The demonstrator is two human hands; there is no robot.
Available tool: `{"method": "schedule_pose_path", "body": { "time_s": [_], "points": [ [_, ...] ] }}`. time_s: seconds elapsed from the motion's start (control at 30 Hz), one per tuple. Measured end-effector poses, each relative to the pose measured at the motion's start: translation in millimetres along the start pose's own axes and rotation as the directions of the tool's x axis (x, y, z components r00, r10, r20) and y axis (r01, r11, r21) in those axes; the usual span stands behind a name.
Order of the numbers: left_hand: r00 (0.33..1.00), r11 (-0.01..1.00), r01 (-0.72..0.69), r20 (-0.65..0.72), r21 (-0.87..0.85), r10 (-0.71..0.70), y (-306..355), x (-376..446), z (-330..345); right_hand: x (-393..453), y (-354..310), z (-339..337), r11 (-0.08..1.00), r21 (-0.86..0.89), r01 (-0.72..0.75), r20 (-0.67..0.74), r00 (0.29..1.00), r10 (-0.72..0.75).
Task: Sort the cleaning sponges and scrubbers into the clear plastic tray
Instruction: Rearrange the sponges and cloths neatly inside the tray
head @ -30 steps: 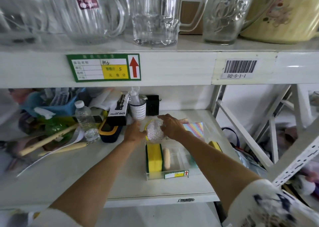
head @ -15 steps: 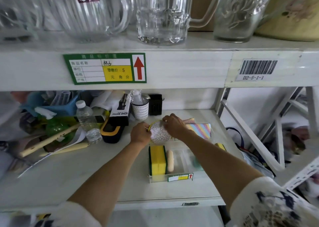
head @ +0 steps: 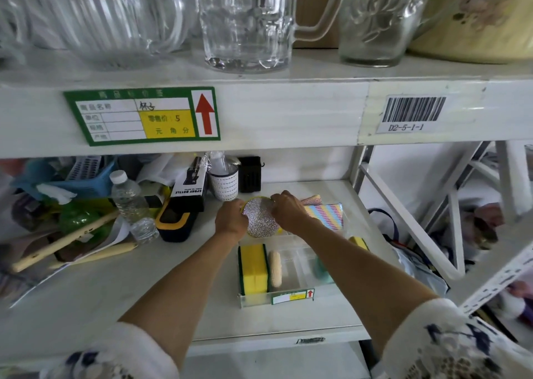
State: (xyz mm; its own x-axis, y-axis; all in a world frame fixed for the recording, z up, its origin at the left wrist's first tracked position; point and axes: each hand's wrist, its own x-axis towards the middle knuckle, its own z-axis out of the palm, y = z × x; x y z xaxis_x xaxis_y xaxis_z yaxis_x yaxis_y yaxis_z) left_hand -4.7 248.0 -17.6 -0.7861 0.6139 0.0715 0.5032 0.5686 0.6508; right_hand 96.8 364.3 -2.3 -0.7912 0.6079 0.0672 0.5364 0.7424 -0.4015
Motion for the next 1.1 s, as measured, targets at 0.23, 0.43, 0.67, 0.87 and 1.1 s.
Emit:
{"method": "schedule_pose_path", "body": {
  "time_s": [0.23,0.43,0.67,0.87,1.1],
  "points": [
    [0.982,0.991,-0.129,-0.131,0.042,0.134,25,-6,-3,-6,26,-25,0.993,0.108,-0.056,-0.303,0.949,0.087],
    [0.965,0.973,-0.225,0.126,-0.044,0.229,62,-19,22,-23,79,-43,0.9,-0.063,-0.432,-0.347,0.855,0.386],
    [0.945,0.961,-0.247,0.25,0.124,0.21,85,-22,42,-32,107,-35,0.857,-0.146,-0.494,-0.189,0.864,0.466],
    [0.951,0.961,-0.21,0.265,0.178,0.159,90,-16,46,-32,112,-35,0.911,-0.049,-0.409,-0.239,0.89,0.387],
    [0.945,0.961,-0.232,0.268,0.151,0.186,91,-14,46,-24,103,-32,0.945,0.043,-0.324,-0.13,0.936,0.327]
  ]
}}
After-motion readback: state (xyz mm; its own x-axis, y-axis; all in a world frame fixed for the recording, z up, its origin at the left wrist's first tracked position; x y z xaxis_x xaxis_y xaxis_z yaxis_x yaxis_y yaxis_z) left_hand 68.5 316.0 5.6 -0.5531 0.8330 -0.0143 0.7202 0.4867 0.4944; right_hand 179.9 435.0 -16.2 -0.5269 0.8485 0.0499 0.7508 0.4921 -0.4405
